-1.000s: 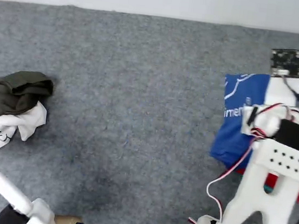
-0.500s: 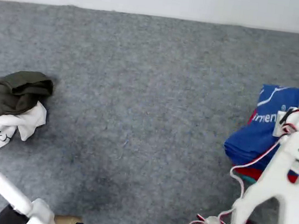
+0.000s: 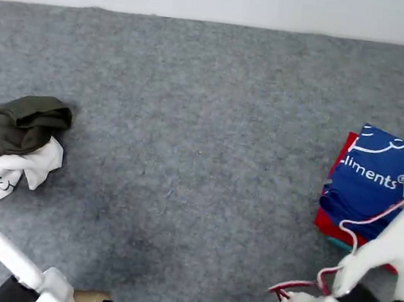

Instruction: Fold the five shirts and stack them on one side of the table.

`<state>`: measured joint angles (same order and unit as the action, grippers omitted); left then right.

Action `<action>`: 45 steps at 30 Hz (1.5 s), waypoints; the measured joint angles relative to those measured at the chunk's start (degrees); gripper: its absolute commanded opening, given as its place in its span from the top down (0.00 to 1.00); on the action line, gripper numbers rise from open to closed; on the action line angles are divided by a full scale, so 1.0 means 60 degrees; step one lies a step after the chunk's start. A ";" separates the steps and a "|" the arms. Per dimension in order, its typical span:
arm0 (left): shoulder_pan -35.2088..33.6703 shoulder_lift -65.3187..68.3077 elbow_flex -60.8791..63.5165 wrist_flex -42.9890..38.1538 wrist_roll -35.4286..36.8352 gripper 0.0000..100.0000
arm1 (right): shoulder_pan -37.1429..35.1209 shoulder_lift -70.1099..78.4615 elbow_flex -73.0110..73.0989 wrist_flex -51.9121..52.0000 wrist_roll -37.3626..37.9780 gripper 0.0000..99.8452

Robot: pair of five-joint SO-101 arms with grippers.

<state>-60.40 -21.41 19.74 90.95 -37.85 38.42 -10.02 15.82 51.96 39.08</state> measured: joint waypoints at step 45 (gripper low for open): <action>0.0000 0.0000 0.0000 0.0000 0.0000 0.98 | 0.0308 0.1245 -0.0674 0.4176 0.1011 0.99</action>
<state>-60.40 -21.41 19.74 90.95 -37.85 40.26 -2.55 11.78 77.01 45.14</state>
